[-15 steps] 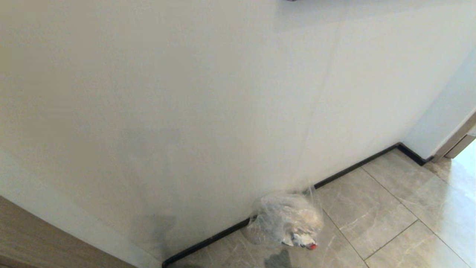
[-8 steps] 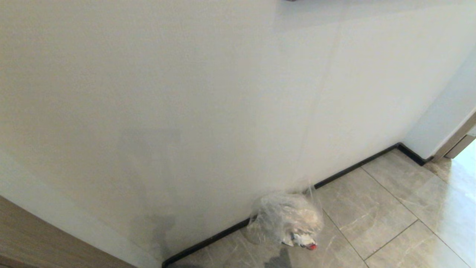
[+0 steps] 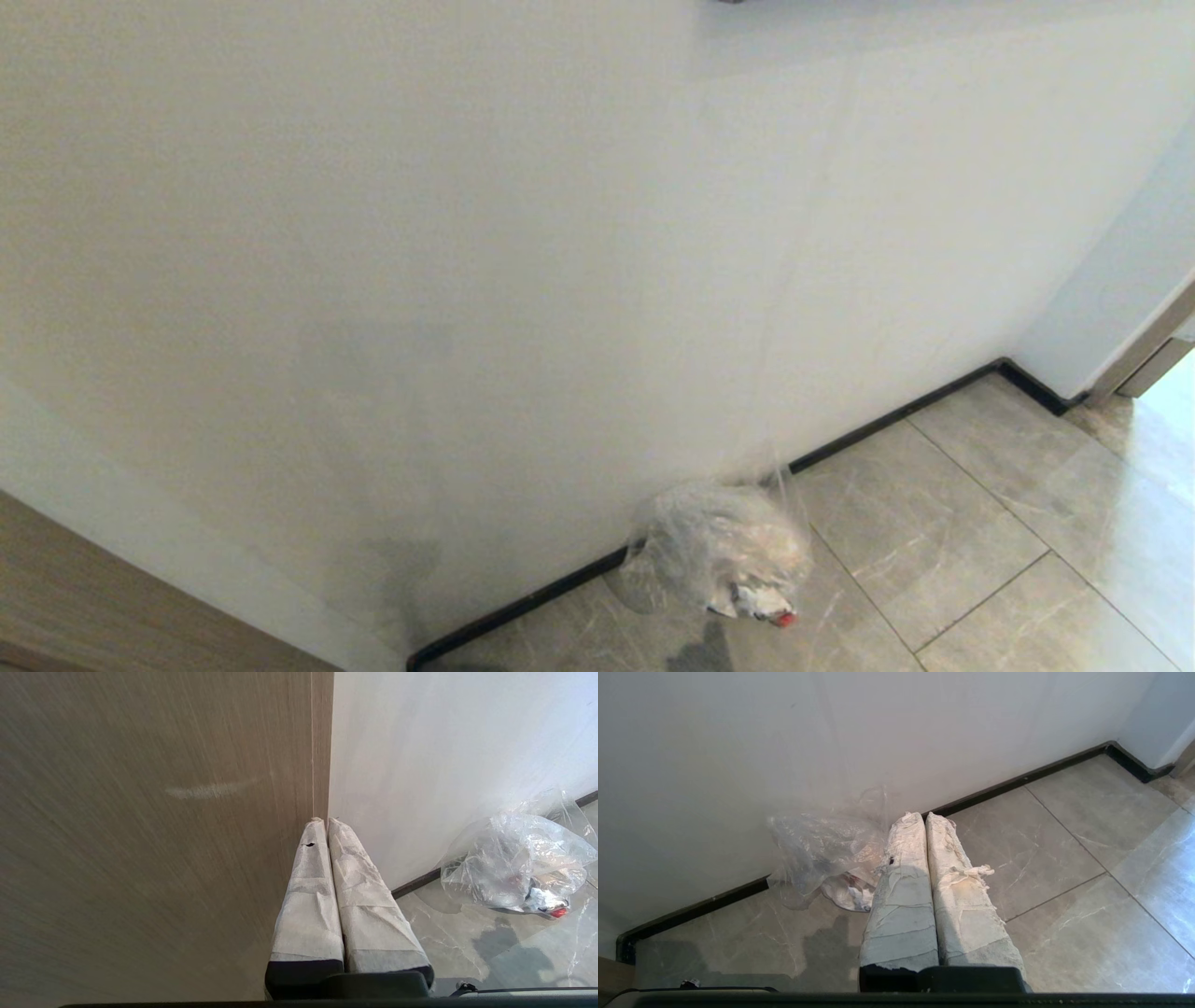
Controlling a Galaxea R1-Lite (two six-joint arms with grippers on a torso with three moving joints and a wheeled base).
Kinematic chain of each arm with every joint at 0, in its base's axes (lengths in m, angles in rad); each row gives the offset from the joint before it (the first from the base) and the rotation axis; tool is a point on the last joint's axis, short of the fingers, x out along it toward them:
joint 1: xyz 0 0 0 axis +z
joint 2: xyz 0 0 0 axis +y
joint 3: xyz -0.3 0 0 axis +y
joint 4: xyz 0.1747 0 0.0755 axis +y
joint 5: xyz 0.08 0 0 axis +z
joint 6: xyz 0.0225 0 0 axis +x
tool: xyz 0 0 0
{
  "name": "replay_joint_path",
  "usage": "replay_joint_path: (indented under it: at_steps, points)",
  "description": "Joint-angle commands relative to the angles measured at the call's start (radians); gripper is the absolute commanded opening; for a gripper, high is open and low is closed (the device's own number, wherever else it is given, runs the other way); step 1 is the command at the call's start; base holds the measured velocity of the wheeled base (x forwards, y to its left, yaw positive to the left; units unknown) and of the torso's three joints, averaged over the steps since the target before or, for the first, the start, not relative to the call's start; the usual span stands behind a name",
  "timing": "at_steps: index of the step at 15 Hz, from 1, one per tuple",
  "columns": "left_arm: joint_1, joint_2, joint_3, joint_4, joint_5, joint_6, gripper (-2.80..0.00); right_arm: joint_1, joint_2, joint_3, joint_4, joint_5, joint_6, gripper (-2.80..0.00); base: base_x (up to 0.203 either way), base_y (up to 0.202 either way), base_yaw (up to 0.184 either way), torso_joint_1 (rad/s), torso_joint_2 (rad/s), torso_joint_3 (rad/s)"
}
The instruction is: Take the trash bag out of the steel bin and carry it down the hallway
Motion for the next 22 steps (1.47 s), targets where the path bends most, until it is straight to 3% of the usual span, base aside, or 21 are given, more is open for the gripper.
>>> replay_joint_path:
  at_steps: [1, 6, 22]
  points:
    - [0.000, 0.000, 0.000, 0.000, 0.000, 0.000, -2.80, 0.000, 0.003, 0.002, -0.001, 0.000, 0.000, -2.80, 0.000, 0.000, 0.000, 0.000, 0.00, 0.000]
    - [0.000, 0.000, 0.000, 0.000, 0.000, -0.003, -2.80, 0.000, 0.003, 0.002, -0.001, 0.000, 0.000, -2.80, 0.000, 0.000, 0.000, 0.000, 0.00, 0.043]
    - [0.000, 0.000, 0.000, 0.000, 0.000, -0.003, -2.80, 0.000, 0.003, 0.002, -0.002, 0.000, 0.001, -2.80, 0.000, 0.000, 0.000, 0.003, 0.00, 0.194]
